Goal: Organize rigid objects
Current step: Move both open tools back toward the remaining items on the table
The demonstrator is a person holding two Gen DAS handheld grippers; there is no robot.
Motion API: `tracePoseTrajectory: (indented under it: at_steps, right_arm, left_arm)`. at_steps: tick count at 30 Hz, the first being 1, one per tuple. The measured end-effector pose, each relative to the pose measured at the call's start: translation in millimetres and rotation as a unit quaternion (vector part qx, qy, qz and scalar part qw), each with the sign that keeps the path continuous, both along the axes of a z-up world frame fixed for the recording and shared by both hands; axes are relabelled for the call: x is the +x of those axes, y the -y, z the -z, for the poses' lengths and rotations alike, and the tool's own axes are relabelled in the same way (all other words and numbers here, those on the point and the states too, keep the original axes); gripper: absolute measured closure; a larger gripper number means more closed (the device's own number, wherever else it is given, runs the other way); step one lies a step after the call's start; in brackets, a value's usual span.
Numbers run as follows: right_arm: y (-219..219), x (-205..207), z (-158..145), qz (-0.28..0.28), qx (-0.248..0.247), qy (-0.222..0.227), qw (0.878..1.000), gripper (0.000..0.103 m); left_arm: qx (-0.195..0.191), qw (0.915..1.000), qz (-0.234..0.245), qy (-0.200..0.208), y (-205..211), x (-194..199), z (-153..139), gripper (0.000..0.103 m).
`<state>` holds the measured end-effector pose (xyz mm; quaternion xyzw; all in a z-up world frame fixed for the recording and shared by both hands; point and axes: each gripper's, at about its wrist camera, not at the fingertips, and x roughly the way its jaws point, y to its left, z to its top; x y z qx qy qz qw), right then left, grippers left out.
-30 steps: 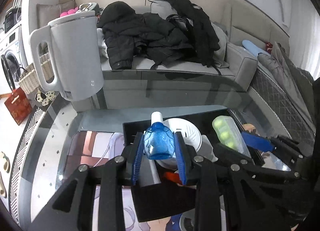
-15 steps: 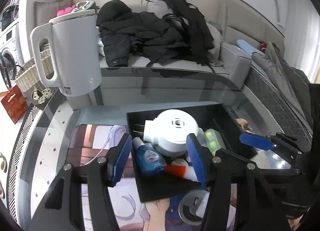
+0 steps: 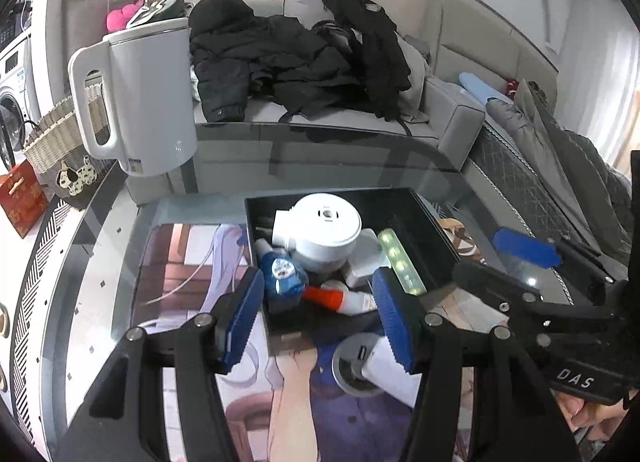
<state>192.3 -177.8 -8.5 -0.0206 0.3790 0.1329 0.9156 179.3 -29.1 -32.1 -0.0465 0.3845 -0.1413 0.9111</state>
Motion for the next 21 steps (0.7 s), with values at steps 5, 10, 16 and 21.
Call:
tracePoseTrajectory:
  at_steps: [5,10,16,21]
  right_arm:
    - [-3.9,-16.7,-8.6,-0.017,-0.011,0.012,1.000,0.039]
    - [-5.6,-22.7,-4.6,-0.028,-0.017,-0.001,0.999,0.039]
    - [-5.3,-31.3,-0.1,-0.043,-0.021,-0.011,0.999,0.039]
    - [-2.7,-36.1,3.1,-0.048,-0.018,-0.023,0.998,0.039]
  left_arm:
    - [0.010,0.9999,0.005,0.001,-5.4,-14.5,-2.6,0.046]
    - [0.021,0.9996,0.018,-0.005,-6.1,-28.0,-1.5,0.046]
    - [0.028,0.9987,0.034,-0.026,-6.6,-37.3,5.1,0.046]
    - [0.041,0.9978,0.036,-0.039,-4.9,-40.6,10.3,0.046]
